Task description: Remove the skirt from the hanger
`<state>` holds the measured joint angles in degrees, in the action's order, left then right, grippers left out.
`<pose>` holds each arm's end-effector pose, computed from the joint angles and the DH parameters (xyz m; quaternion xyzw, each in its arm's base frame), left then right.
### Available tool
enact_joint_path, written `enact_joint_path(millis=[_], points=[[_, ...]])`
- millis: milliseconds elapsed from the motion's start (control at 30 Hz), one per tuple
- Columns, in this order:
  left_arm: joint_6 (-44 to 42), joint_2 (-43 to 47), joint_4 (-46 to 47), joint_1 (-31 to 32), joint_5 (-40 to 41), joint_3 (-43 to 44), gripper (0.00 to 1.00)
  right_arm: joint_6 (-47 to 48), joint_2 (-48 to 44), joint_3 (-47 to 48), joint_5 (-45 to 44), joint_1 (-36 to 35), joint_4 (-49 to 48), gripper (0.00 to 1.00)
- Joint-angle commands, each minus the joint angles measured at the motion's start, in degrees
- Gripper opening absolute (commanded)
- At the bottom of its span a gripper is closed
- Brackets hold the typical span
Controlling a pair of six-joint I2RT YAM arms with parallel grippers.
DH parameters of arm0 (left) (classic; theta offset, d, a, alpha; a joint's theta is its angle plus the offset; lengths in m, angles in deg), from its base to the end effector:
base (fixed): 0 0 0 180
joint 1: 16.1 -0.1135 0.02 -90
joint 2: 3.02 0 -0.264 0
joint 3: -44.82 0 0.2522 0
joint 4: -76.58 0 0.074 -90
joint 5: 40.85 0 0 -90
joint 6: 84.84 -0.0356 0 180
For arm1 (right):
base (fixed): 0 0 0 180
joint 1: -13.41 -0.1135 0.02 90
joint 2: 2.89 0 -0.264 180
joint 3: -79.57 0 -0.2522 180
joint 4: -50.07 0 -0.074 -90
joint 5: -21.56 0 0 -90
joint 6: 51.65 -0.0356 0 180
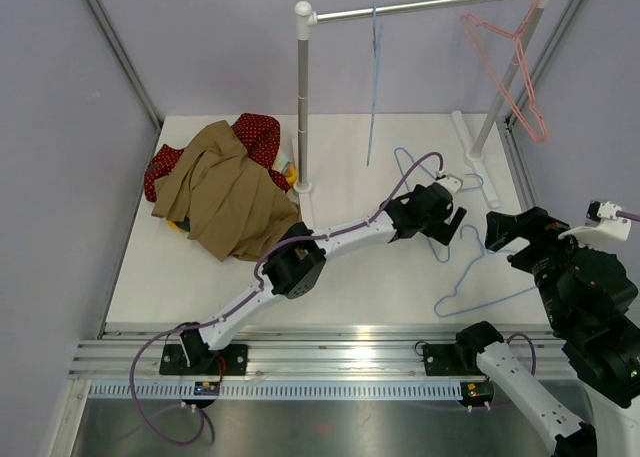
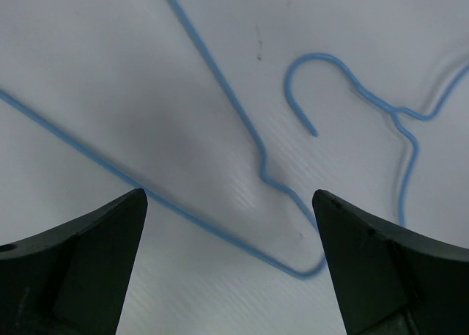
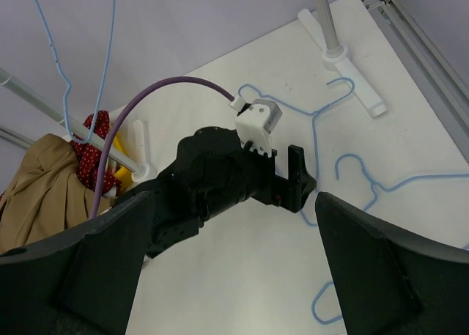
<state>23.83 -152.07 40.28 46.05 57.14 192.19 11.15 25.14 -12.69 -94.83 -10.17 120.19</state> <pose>0.2775 -0.5146 0.1746 0.3037 0.8441 -0.2359 0.3737 0.0231 -0.0072 0.4362 0.1697 0.7431 0.1087 0.6382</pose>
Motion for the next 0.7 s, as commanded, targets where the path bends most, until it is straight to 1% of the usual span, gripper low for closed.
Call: enact_joint_path(millis=[0,167,300,433,533,567,600,667], points=[[2.2,-2.5,3.8,-1.5,-4.4,5.0,0.99,0.3,2.1,0.1,-1.4,0.2,-2.7,0.98],[2.7,-4.2,2.8,-3.6,-7.1,7.2,0.99,0.1,3.2,-0.4,-1.2,0.2,-4.0,0.98],[-2.5,-3.8,2.3,-2.3,-7.6,7.0,0.99,-0.4,4.2,-1.6,-0.8,0.2,-5.2,0.98],[-4.4,-4.0,0.3,-1.1,-3.8,6.9,0.99,-1.9,4.1,-1.8,0.2,0.1,-4.8,0.98],[-3.5,-4.3,-4.9,-1.1,3.8,7.4,0.99,-2.2,3.3,-2.0,0.6,0.2,-4.4,0.98],[-2.7,-4.4,-6.7,-1.2,8.0,7.4,0.97,-2.2,2.8,-2.2,0.5,0.2,-4.4,0.98],[-2.2,-4.4,-9.3,-1.8,9.1,6.3,0.92,-2.3,2.5,-2.3,0.6,0.2,-4.4,0.98],[-1.4,-4.5,-11.5,-2.6,8.4,4.8,0.91,-2.2,2.0,-2.8,1.1,0.2,-4.9,0.98]])
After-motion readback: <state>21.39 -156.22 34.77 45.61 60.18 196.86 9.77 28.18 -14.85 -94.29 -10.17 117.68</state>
